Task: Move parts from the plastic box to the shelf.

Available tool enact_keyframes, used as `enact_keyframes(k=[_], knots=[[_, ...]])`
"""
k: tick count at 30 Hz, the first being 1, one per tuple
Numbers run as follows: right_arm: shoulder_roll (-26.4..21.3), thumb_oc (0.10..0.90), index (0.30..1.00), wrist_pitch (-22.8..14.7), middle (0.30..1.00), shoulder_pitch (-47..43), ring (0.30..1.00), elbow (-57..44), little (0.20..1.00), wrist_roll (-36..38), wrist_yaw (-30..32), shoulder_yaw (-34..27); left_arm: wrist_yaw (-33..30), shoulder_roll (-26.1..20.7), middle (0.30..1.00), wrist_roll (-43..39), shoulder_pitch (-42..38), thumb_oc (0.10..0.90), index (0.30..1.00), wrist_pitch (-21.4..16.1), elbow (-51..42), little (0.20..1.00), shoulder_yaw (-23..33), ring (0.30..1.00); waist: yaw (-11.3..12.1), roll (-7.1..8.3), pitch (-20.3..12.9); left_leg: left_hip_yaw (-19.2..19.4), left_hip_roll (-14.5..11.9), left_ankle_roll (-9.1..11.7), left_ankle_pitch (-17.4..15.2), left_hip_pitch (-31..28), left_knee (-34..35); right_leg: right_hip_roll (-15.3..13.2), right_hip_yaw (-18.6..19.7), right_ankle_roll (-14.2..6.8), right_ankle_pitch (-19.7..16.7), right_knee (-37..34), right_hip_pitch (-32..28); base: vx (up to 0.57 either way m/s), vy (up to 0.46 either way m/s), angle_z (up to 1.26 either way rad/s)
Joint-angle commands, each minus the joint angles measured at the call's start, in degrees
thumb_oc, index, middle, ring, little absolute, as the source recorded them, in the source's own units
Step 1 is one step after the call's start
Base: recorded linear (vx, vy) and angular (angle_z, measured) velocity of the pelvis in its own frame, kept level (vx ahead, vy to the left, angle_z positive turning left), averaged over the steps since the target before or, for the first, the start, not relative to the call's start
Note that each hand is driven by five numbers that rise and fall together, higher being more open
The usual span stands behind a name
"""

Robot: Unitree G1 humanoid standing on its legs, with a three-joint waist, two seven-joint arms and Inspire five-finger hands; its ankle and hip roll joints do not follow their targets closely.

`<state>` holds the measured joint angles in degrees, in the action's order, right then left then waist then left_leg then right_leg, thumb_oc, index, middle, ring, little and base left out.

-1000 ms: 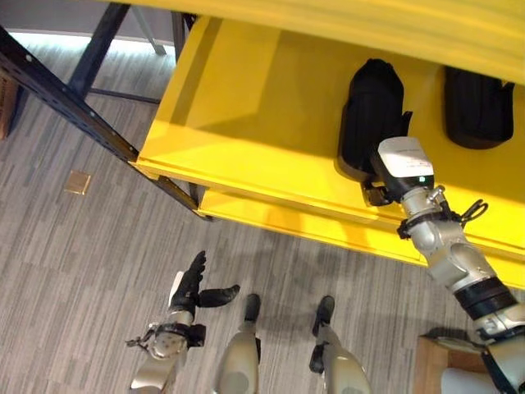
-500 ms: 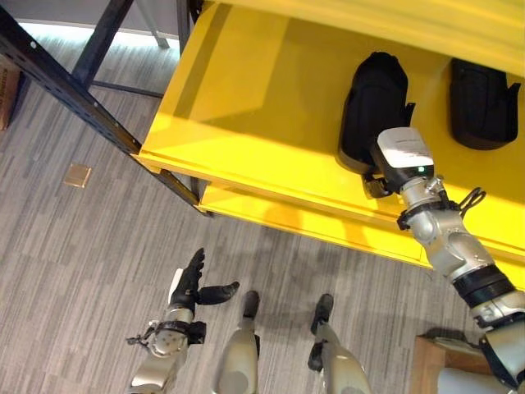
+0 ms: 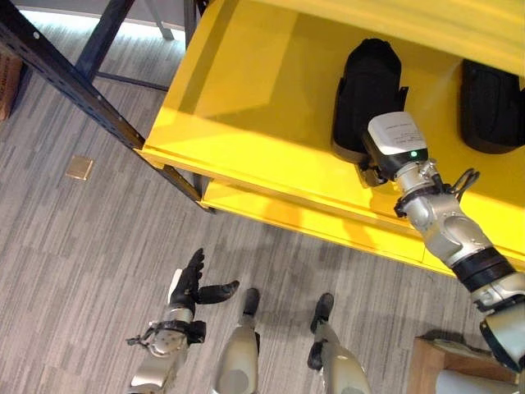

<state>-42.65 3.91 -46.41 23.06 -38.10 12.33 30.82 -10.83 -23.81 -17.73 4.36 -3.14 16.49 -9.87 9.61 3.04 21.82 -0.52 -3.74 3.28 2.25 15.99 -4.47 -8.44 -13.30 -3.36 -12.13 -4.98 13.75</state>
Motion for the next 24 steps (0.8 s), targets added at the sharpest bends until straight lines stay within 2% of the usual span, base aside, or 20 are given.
enact_keyframes(k=[1,24], knots=[[-1.07,0.400,0.300,-1.26,0.300,-11.82,0.300,-1.92,0.300,-0.30,3.54,0.79,-1.25,-4.39,1.000,-0.54,0.51,0.900,1.000,-5.36,-3.92,1.000,-0.04,1.000,0.88,0.64,-1.97,0.14,-0.30,-0.69,2.60,2.32,0.83,-5.47,-1.28,-5.46,9.20,8.42,-6.88,0.00,0.000,0.00],[4.05,0.400,0.300,-0.19,0.300,-8.60,0.300,-0.30,0.300,2.80,5.56,-2.52,-1.92,-4.21,1.000,-0.49,-0.11,0.900,1.000,-5.04,-3.70,1.000,0.08,1.000,0.73,0.58,-1.51,0.28,-0.18,-0.90,2.47,2.56,0.38,-5.32,-1.09,-5.35,9.08,8.48,-6.67,0.00,0.000,0.00]])
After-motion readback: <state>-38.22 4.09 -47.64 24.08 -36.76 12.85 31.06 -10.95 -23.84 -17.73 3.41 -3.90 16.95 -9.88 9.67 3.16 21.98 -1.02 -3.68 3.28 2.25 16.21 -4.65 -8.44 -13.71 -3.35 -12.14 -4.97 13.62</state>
